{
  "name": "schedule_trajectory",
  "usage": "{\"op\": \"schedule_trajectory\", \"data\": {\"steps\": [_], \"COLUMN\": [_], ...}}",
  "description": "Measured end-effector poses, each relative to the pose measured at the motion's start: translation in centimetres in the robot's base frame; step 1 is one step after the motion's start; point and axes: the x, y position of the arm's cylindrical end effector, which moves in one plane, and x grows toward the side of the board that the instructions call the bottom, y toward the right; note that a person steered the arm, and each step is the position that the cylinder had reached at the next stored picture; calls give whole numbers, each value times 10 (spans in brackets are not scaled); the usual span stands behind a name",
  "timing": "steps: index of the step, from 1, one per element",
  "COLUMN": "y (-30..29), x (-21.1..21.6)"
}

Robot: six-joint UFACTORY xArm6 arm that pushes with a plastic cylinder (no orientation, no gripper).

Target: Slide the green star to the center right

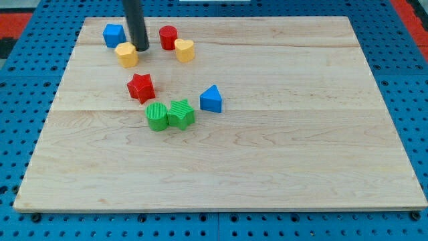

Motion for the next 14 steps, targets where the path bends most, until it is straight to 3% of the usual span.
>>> {"op": "schedule_trajectory", "data": {"steps": [1,4,6,9,14], "y": [27,117,71,69,61], "x": [-16,-2,-10,48,42]}}
